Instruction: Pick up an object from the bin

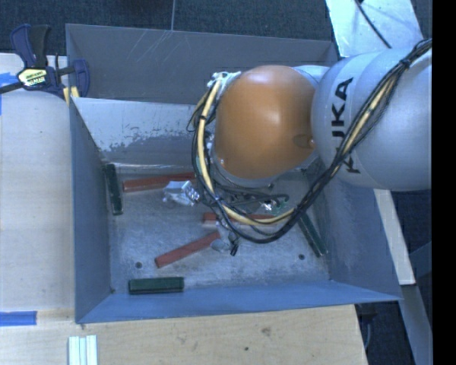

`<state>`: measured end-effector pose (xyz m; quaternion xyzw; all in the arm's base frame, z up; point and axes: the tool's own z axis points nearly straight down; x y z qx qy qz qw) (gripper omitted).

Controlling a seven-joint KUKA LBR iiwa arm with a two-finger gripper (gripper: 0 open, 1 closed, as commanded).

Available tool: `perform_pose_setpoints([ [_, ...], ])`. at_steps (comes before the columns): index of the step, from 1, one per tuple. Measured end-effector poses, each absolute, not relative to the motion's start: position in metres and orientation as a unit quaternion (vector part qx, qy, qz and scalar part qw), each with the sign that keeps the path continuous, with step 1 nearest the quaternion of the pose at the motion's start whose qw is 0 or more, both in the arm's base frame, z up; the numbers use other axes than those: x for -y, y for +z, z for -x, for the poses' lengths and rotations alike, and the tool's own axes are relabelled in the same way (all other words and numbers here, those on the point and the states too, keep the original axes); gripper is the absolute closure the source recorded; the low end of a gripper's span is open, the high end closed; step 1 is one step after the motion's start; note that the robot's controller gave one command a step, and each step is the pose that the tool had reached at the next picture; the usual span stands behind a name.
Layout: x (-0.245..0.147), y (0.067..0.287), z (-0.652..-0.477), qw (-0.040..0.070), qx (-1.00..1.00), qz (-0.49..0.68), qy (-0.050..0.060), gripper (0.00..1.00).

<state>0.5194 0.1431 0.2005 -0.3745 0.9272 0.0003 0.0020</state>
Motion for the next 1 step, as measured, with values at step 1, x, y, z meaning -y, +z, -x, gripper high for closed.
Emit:
perform_pose_setpoints([
  [1,-0.1185,0.0661,-0.5585,-0.002,-0.915,0.403,0.000,0.00],
])
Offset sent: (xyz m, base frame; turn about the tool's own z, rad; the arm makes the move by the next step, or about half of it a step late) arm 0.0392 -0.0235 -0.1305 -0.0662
